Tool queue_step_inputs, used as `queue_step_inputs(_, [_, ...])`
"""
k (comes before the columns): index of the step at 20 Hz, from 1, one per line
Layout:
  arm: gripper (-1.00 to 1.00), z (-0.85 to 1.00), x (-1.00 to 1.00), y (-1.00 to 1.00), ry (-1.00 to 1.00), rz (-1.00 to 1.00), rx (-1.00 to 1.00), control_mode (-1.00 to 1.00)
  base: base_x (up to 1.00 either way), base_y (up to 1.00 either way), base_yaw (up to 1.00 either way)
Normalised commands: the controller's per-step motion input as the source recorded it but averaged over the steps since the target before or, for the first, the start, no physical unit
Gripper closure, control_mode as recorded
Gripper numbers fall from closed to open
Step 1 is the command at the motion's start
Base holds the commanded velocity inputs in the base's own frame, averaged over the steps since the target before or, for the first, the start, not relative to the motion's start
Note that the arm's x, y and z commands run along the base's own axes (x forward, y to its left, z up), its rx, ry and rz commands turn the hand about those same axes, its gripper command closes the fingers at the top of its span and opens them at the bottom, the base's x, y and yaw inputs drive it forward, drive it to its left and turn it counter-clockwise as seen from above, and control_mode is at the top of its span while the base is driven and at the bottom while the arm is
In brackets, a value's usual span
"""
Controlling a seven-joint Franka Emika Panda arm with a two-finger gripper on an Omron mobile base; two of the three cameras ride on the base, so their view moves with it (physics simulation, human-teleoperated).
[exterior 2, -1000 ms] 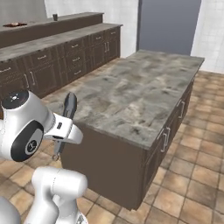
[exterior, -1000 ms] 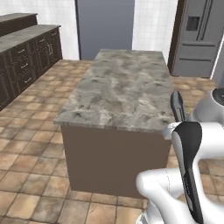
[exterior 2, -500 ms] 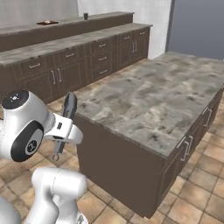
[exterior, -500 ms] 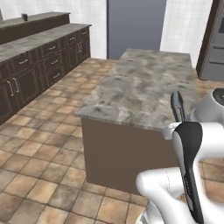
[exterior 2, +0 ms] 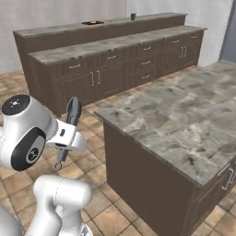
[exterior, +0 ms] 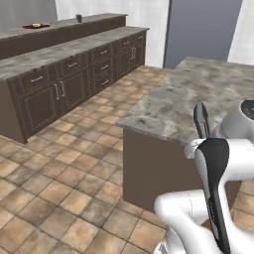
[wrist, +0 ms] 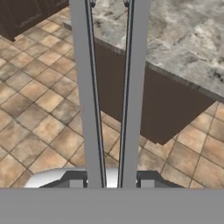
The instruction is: Take the tongs from the drawer on the left and place them on the dining counter next to the tray containing the hot dog.
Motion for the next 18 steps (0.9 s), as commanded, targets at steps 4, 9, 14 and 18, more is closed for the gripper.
queue_step_inputs(4, [1.0, 0.0, 0.0, 0.0, 0.0, 0.0, 0.0, 1.0, 0.0, 0.36, 0.4])
queue_step_inputs(9, [1.0, 0.0, 0.0, 0.0, 0.0, 0.0, 0.0, 1.0, 0.09, 0.4, 0.43])
queue_step_inputs(14, [1.0, 0.0, 0.0, 0.0, 0.0, 0.0, 0.0, 1.0, 0.06, 0.31, 0.45])
queue_step_inputs(18, [1.0, 0.0, 0.0, 0.0, 0.0, 0.0, 0.0, 1.0, 0.13, 0.24, 0.46])
